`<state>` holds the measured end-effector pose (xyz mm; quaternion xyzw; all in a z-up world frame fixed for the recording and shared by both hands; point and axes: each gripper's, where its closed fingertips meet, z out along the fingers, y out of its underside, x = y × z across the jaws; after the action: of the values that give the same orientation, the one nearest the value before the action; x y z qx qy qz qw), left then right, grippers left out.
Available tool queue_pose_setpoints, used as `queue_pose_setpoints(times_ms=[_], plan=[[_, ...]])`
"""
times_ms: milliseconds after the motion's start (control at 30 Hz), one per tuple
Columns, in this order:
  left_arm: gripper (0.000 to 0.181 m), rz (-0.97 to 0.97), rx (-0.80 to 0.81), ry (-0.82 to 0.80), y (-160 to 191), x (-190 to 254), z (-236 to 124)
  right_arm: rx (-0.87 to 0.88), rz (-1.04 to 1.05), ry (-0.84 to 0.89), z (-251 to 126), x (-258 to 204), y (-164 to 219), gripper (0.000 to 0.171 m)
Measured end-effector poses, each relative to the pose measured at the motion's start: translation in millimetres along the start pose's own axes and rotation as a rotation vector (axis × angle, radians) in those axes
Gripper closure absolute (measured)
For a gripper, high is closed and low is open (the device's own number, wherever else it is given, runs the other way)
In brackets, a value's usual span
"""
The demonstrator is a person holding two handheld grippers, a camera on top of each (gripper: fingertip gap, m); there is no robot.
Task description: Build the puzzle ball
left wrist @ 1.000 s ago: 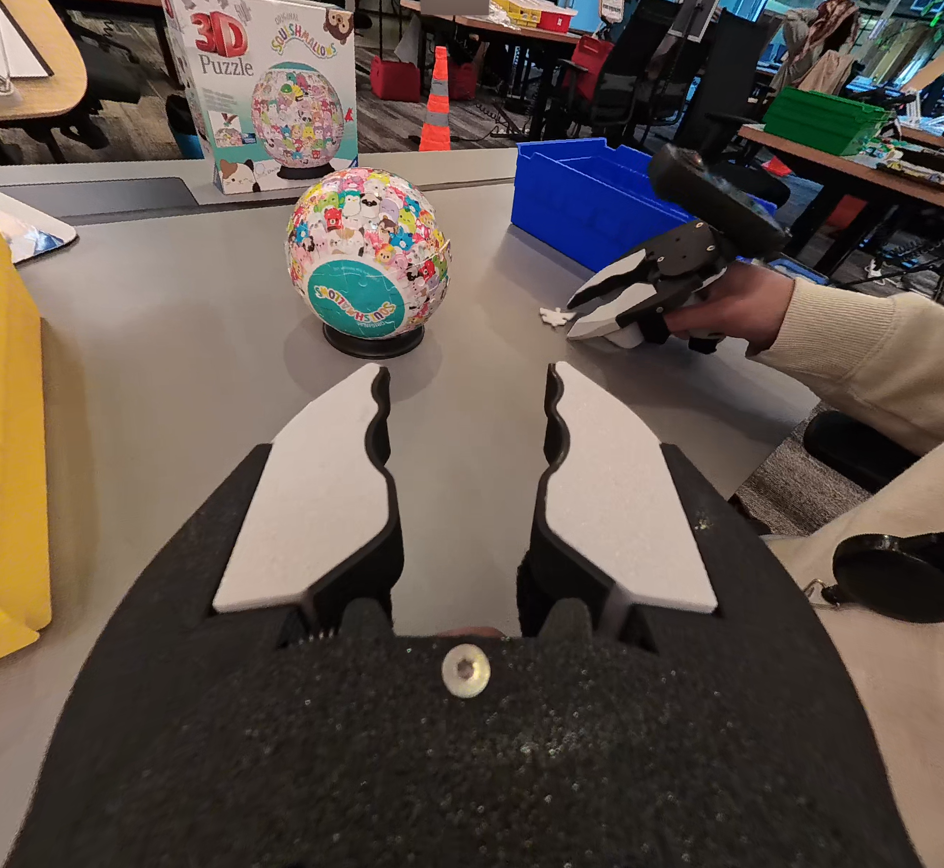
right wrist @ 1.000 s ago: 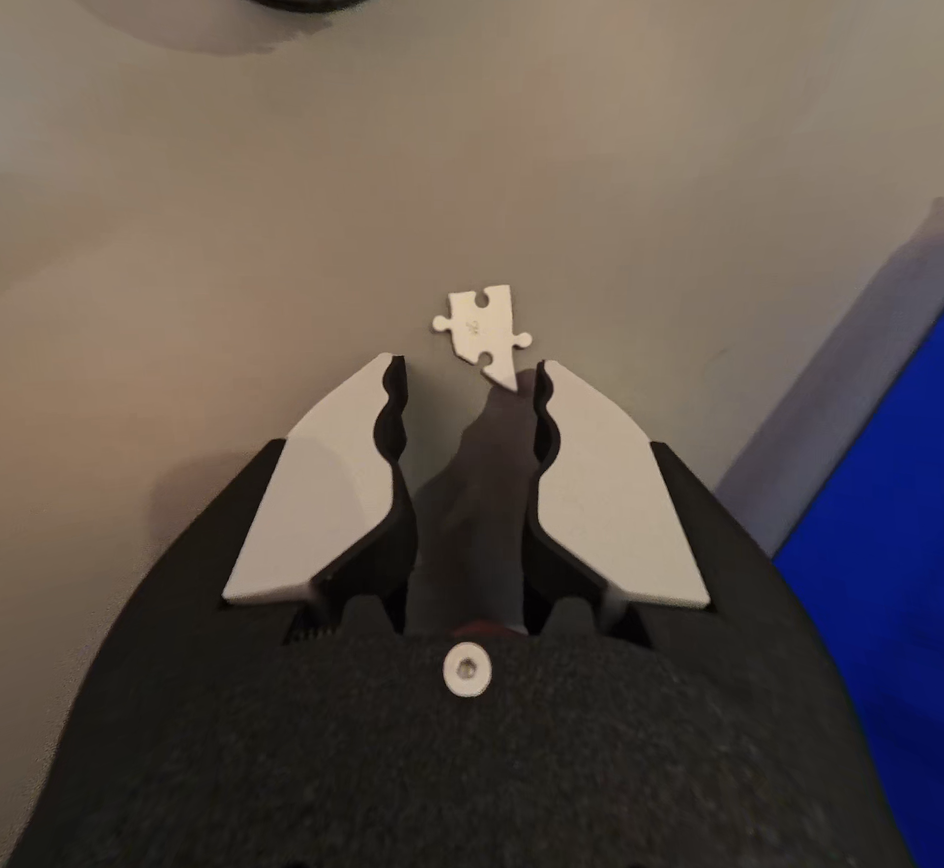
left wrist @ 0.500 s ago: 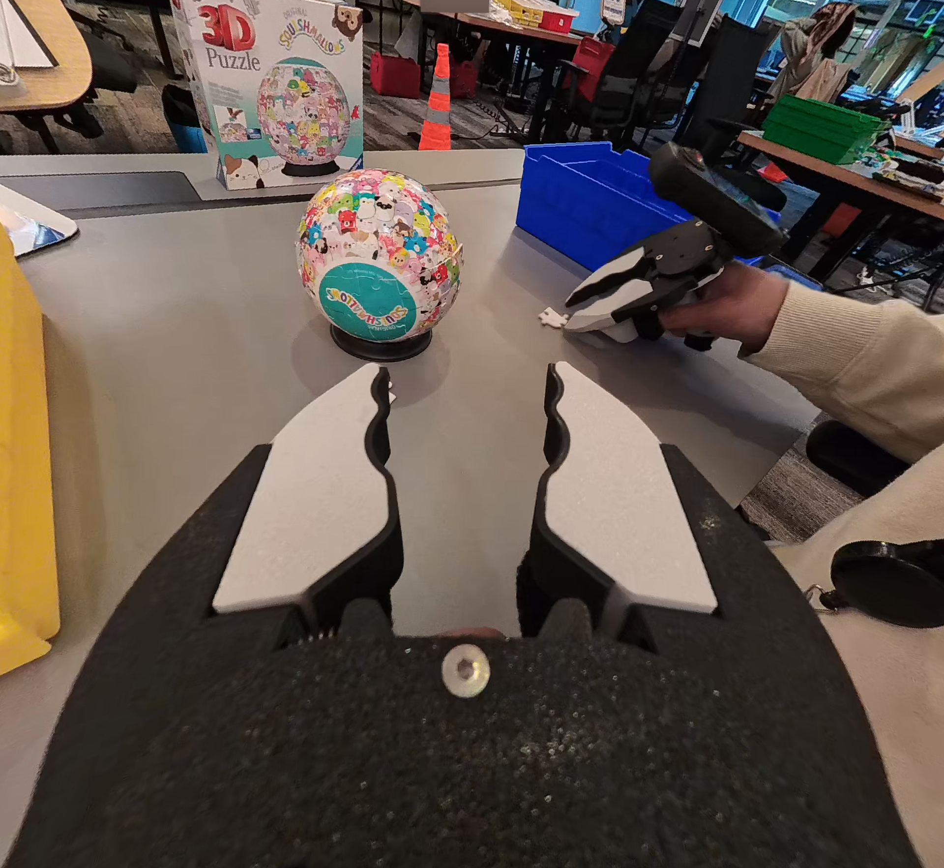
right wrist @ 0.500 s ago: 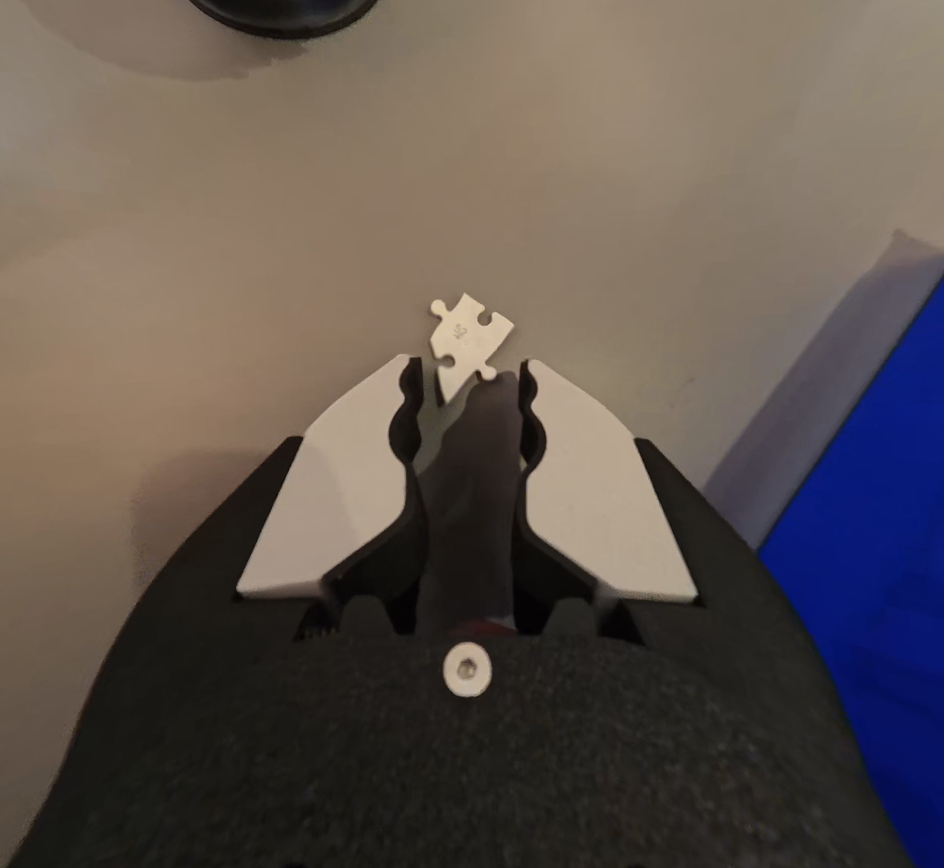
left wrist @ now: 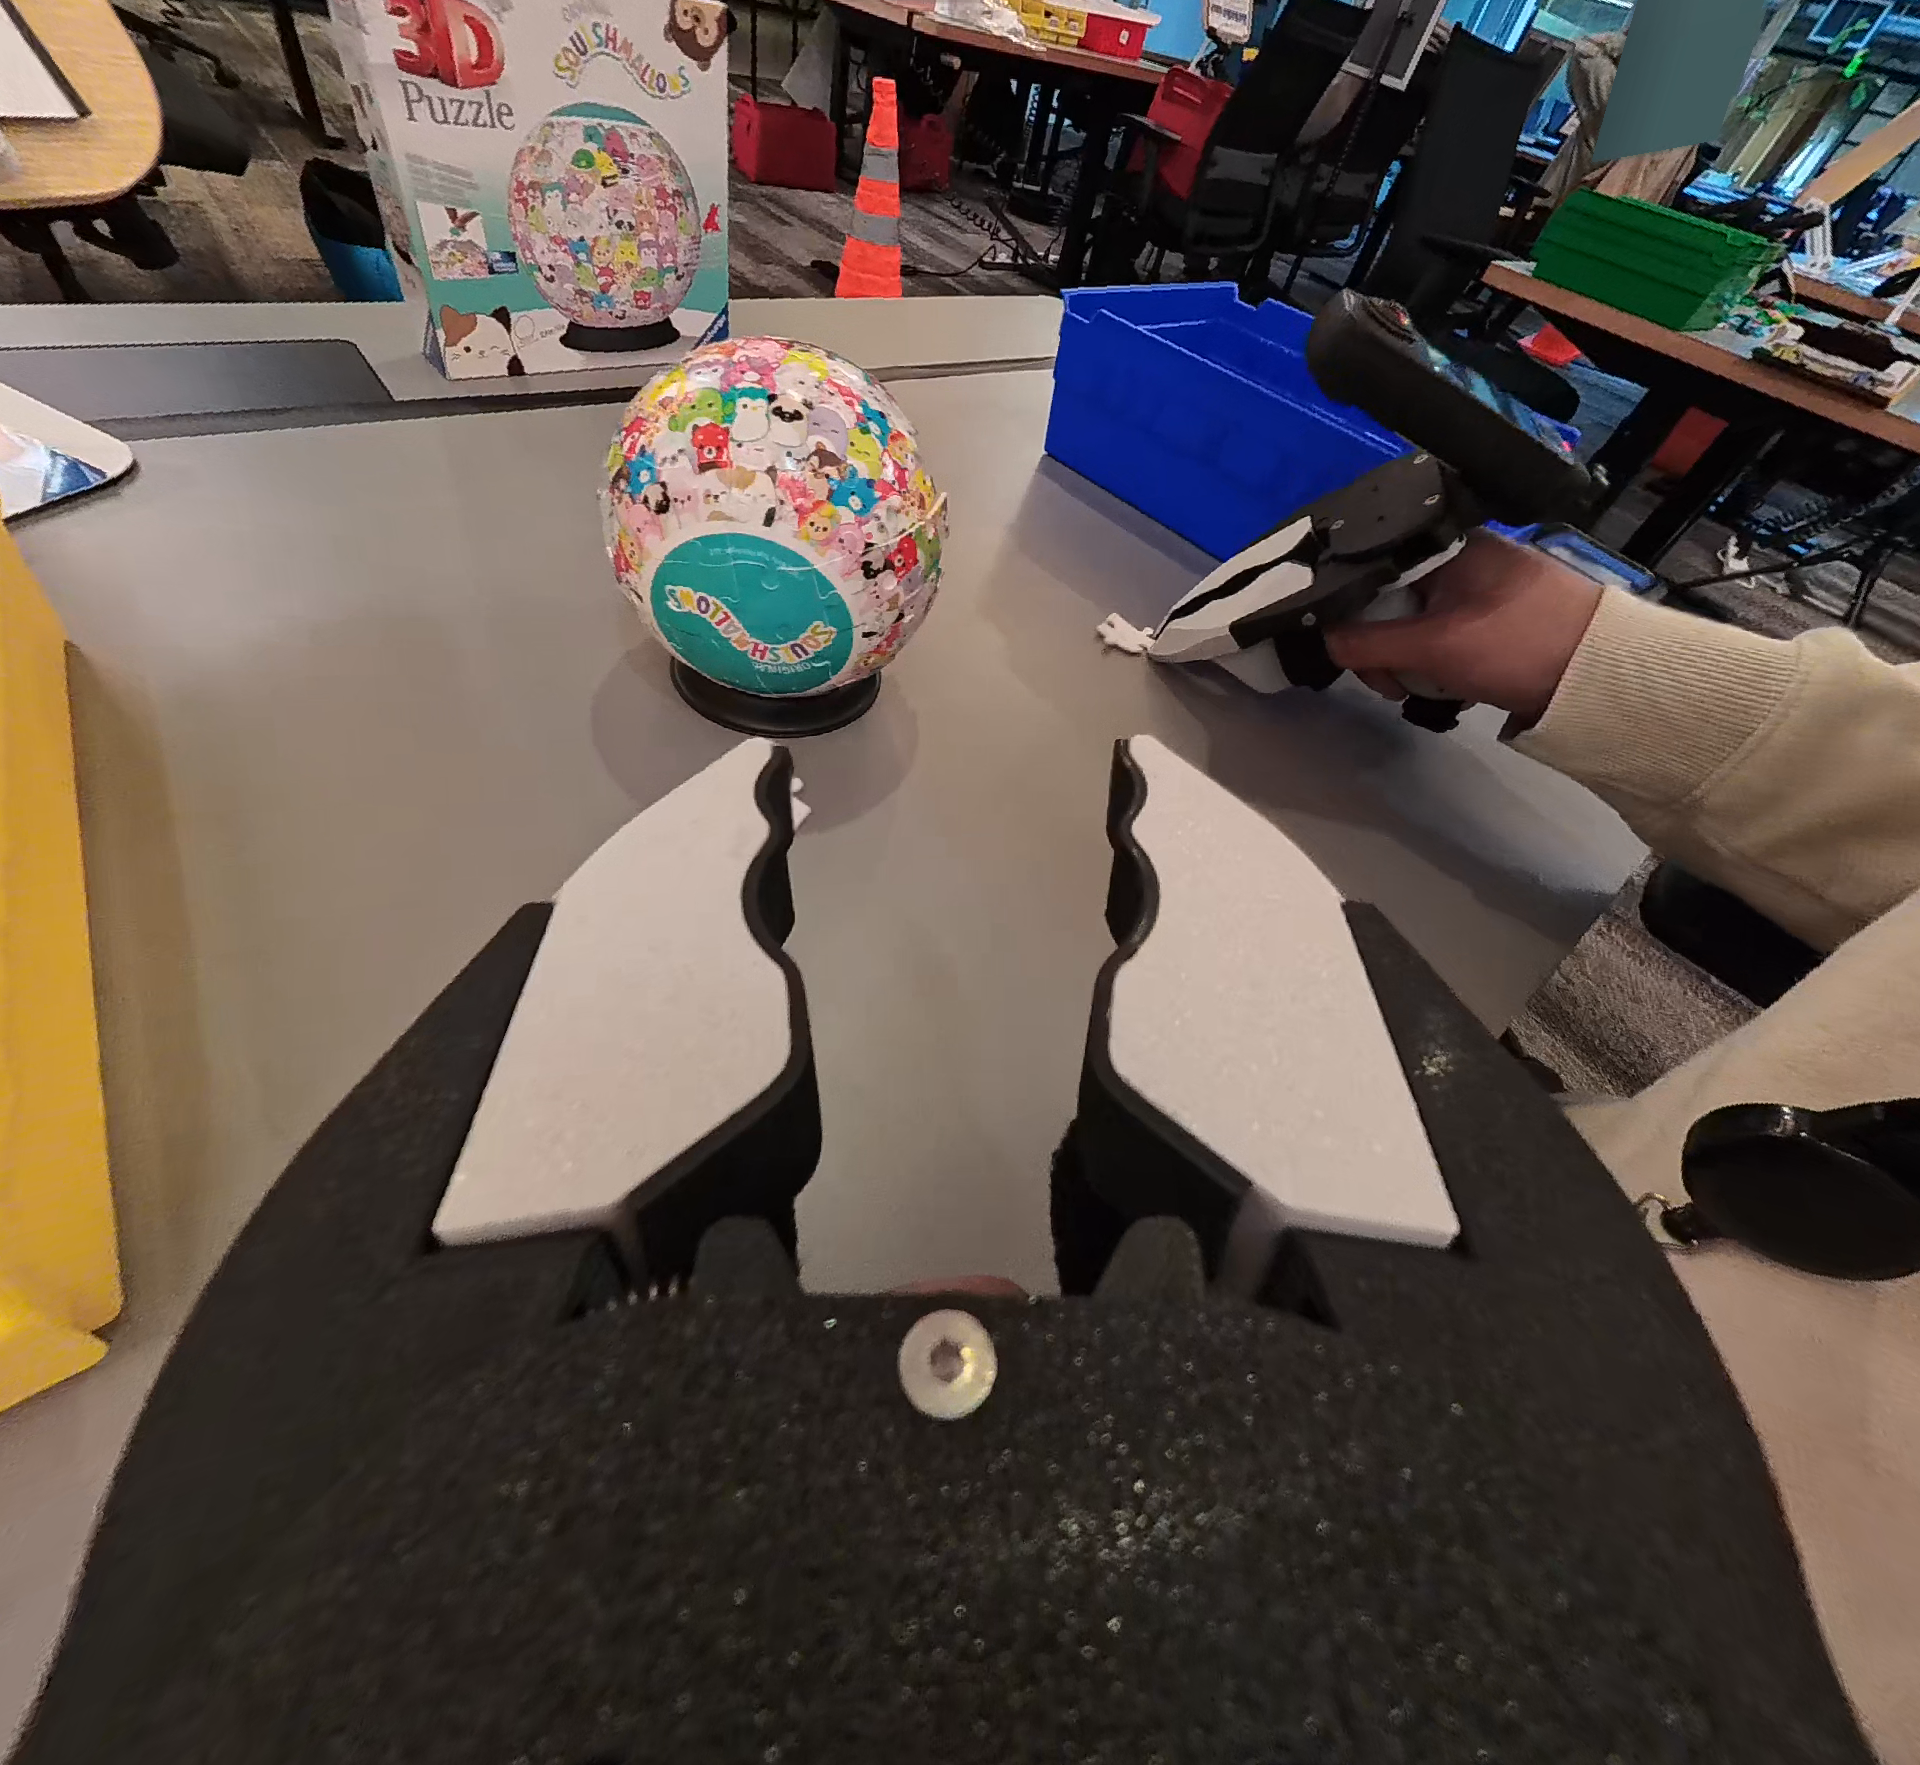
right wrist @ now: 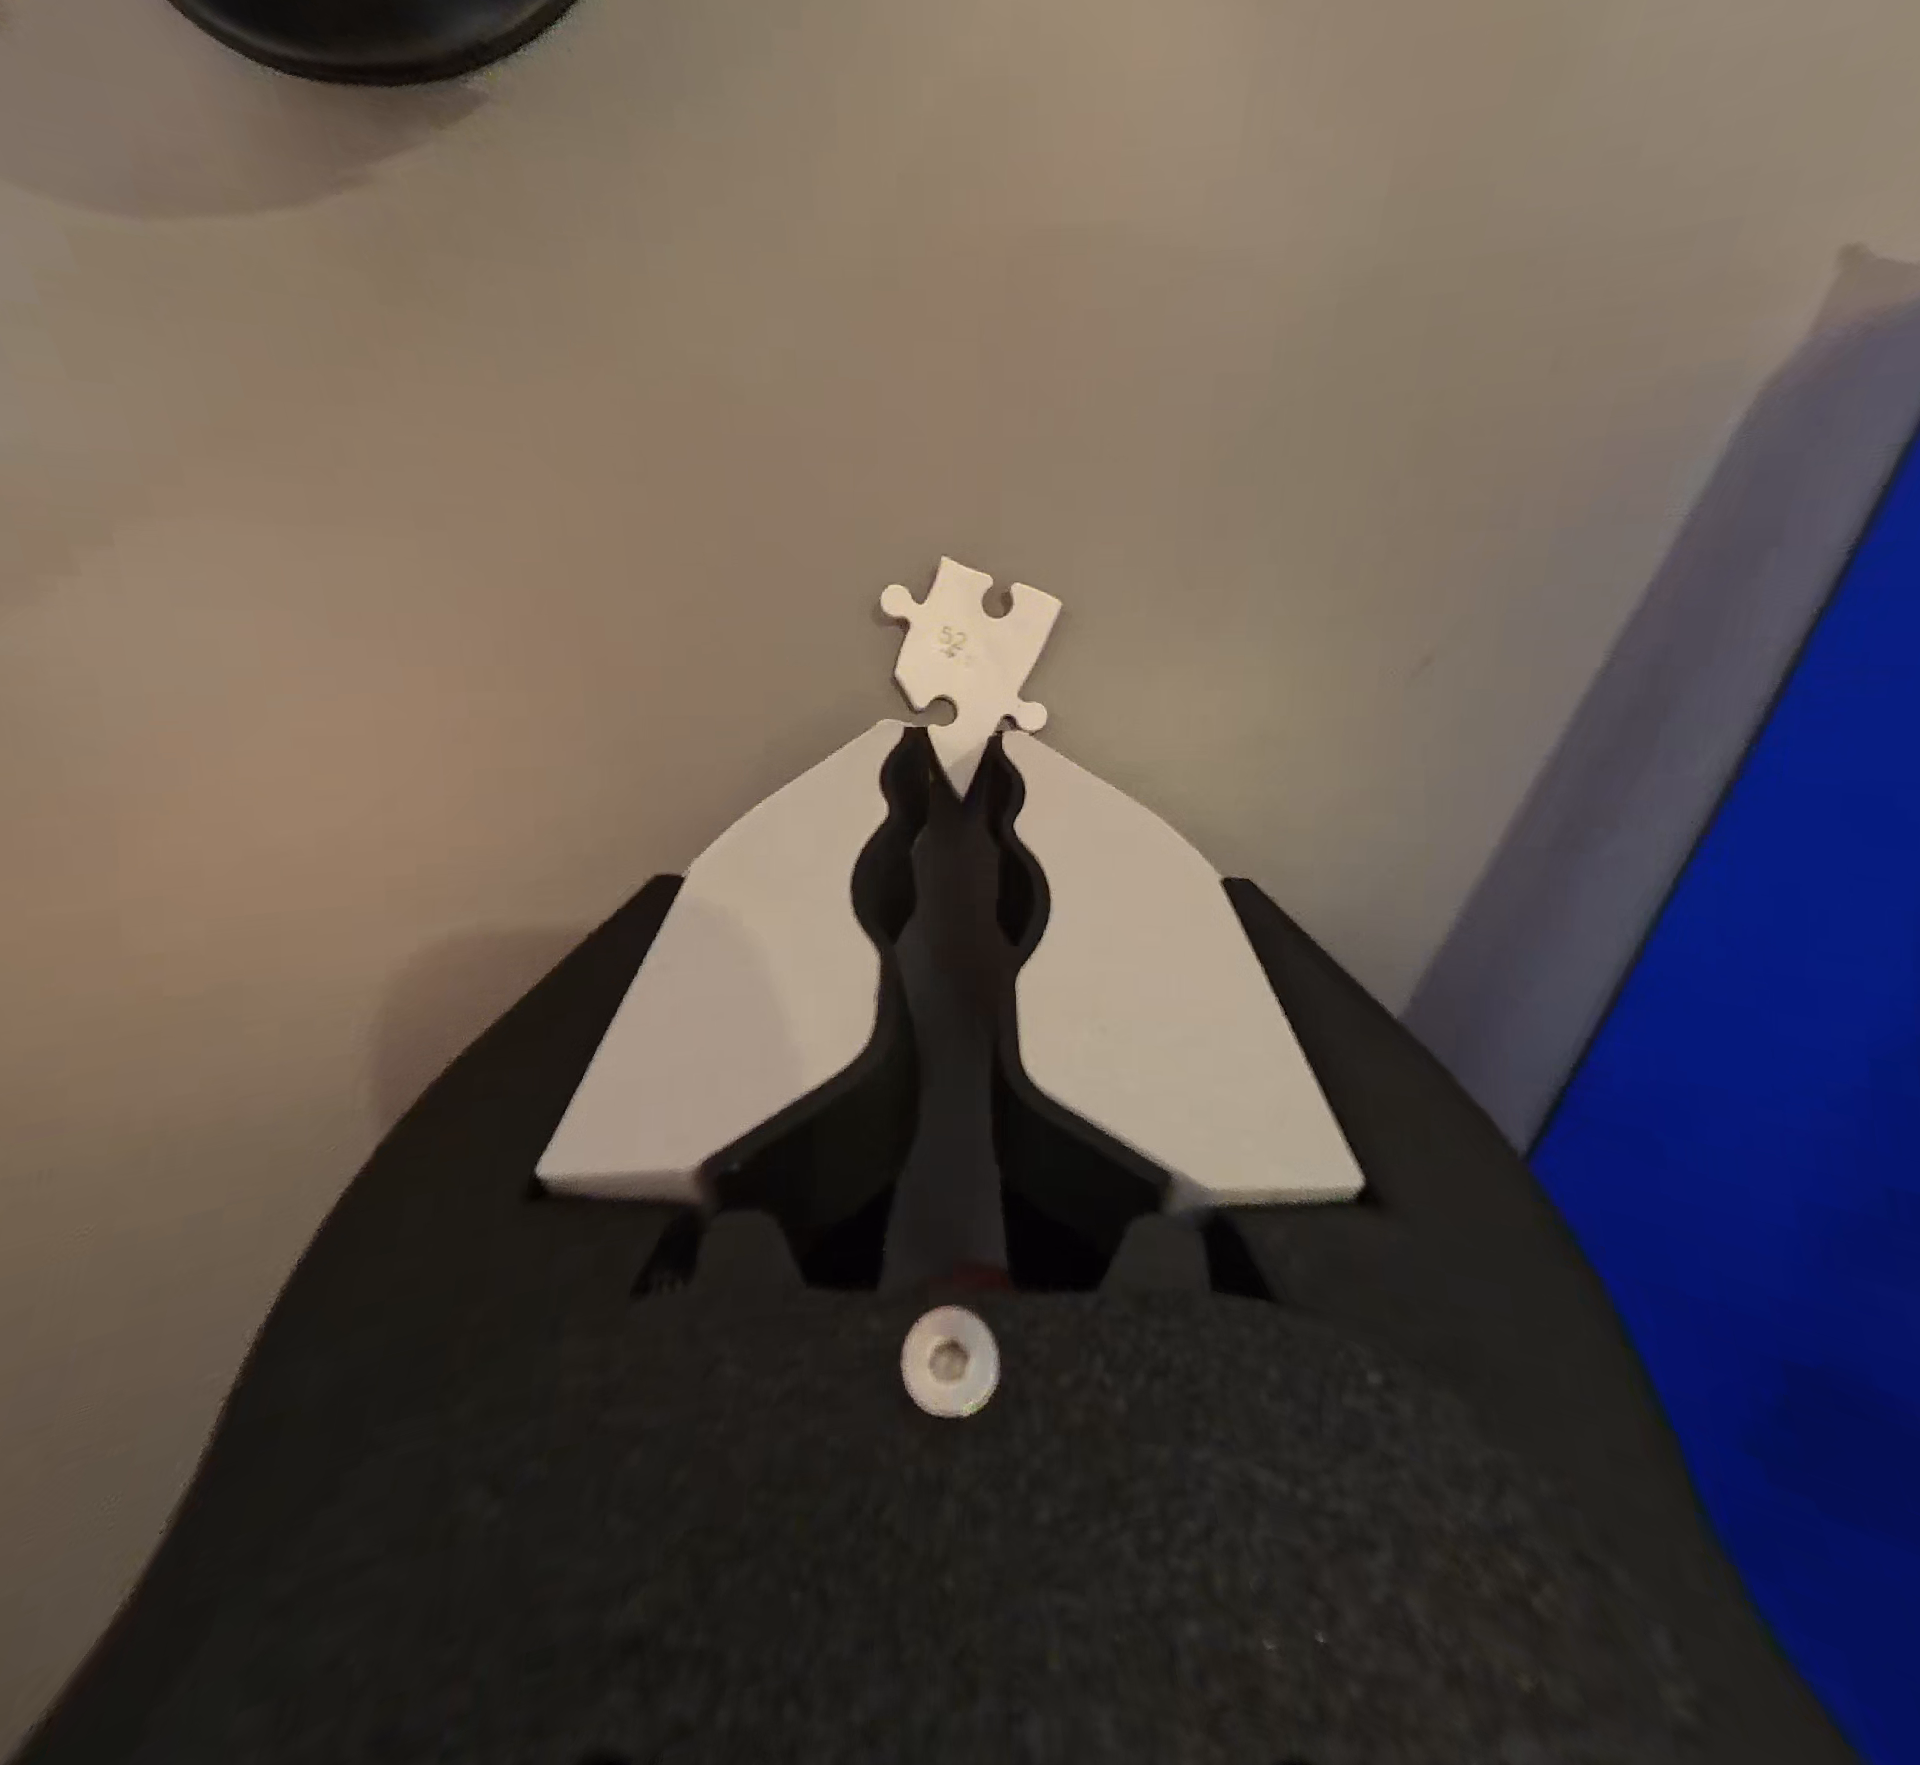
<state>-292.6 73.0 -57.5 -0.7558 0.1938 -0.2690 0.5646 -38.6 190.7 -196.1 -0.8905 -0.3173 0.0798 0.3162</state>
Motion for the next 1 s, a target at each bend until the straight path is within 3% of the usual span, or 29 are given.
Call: queue_pose_setpoints(times_ms=[233, 400, 500, 633, 767, 1000], plan=[[0.123, -0.027, 0.020, -0.006, 1, -6, -1, -0.012, -0.270, -0.088, -25, -13, -36, 0.162], [0.123, -0.010, 0.009, -0.009, 4, -7, -1, -0.041, -0.868, -0.174, -47, -8, -81, 0.161], [0.123, -0.016, 0.001, -0.030, 4, -8, -4, -0.031, -1.094, -0.315, -30, -4, -103, 0.162], [0.123, -0.031, 0.000, -0.083, -1, -6, -8, -0.038, -1.230, -0.598, 7, -18, -121, 0.161], [0.124, -0.016, 0.015, -0.178, -11, 0, -16, -0.031, -1.365, -0.642, 43, -24, -141, 0.161], [0.125, 0.003, 0.013, -0.291, -13, 16, -30, -0.077, -1.443, -0.704, 57, -43, -133, 0.161]])
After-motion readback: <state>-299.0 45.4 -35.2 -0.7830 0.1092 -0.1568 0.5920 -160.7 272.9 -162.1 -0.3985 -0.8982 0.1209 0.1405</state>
